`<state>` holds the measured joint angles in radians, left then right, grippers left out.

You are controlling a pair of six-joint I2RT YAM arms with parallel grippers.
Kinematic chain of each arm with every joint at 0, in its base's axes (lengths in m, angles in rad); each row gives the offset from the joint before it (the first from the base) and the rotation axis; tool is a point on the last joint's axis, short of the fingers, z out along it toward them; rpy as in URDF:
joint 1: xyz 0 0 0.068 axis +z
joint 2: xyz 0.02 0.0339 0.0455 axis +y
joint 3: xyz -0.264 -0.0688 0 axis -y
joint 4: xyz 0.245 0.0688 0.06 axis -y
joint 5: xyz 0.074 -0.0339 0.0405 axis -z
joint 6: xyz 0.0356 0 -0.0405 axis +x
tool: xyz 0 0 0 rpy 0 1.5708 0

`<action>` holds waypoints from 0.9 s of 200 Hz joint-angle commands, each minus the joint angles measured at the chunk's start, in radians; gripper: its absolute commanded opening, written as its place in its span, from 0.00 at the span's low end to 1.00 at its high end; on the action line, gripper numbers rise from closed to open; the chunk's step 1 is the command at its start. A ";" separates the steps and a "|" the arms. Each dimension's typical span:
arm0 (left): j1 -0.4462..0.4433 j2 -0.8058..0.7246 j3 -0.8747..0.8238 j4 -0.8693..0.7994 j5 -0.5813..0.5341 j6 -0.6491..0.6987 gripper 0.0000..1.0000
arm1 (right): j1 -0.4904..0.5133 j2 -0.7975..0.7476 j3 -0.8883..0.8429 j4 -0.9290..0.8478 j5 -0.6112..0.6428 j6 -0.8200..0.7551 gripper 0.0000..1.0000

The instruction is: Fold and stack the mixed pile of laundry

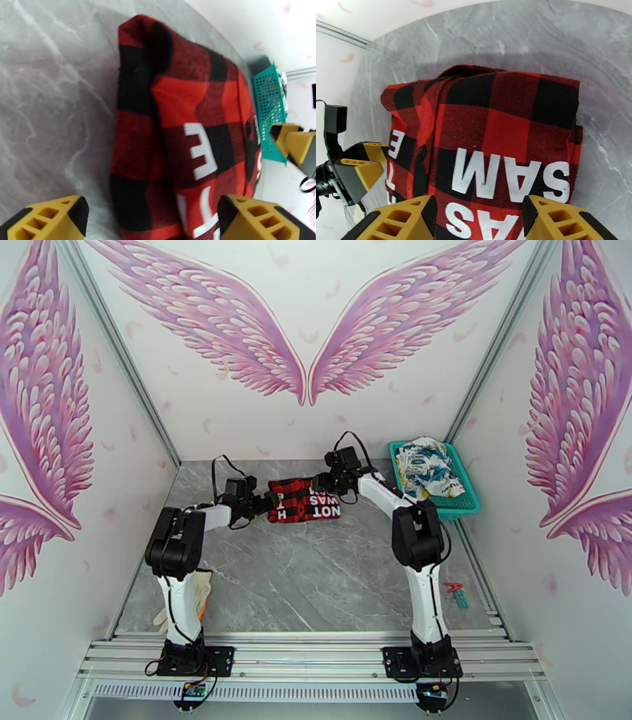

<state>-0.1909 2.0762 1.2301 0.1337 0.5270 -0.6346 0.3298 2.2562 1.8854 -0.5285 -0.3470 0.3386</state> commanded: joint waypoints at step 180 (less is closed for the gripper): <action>-0.126 0.088 -0.031 0.385 -0.035 -0.371 0.29 | -0.005 0.084 -0.017 0.025 -0.003 0.061 0.61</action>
<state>-0.3103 2.1746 1.2160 0.4690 0.4854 -0.9985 0.3256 2.3341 1.8854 -0.5274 -0.3405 0.3698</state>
